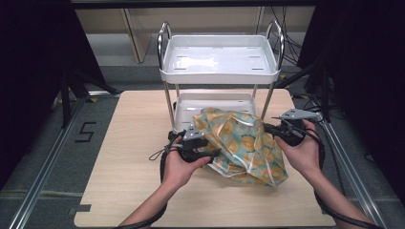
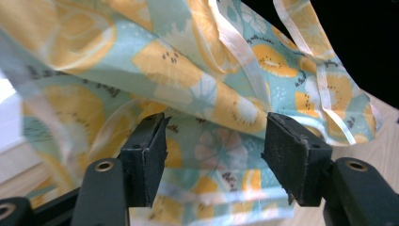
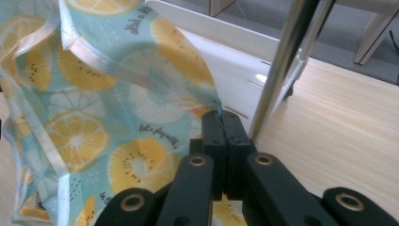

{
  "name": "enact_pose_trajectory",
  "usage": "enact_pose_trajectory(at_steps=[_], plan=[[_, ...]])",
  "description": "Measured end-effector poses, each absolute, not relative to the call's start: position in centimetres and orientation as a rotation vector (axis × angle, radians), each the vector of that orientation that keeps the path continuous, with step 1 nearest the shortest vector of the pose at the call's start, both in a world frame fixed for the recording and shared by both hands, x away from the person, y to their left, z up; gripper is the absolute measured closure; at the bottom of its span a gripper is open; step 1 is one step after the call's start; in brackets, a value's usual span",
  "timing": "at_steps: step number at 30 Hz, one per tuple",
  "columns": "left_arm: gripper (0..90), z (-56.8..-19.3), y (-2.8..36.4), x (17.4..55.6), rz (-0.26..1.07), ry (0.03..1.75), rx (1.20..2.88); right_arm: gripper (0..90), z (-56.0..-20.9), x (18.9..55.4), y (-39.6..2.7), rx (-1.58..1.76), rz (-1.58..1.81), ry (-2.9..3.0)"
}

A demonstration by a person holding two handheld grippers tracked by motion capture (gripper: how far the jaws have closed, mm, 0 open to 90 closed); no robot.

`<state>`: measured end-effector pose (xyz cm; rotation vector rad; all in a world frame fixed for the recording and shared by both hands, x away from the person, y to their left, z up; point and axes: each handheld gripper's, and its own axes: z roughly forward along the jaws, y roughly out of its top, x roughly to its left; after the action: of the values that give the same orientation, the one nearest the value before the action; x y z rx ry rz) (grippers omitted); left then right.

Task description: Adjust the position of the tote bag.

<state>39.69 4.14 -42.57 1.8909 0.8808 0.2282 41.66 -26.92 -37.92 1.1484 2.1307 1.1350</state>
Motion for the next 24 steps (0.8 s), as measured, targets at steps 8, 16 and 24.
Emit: enact_pose_trajectory(at_steps=[8,16,24], plan=[[62.2,-42.4,1.8,40.3,0.233,0.817,1.895,90.0,-38.2,41.4,-27.4,1.209,1.132,2.133],[86.7,-41.7,2.3,39.4,0.159,0.774,1.882,90.0,-38.7,41.9,-27.6,1.224,1.127,2.12],[89.4,-40.2,4.8,37.1,-0.049,0.78,1.897,90.0,-38.7,42.8,-27.1,1.194,1.048,2.151]])
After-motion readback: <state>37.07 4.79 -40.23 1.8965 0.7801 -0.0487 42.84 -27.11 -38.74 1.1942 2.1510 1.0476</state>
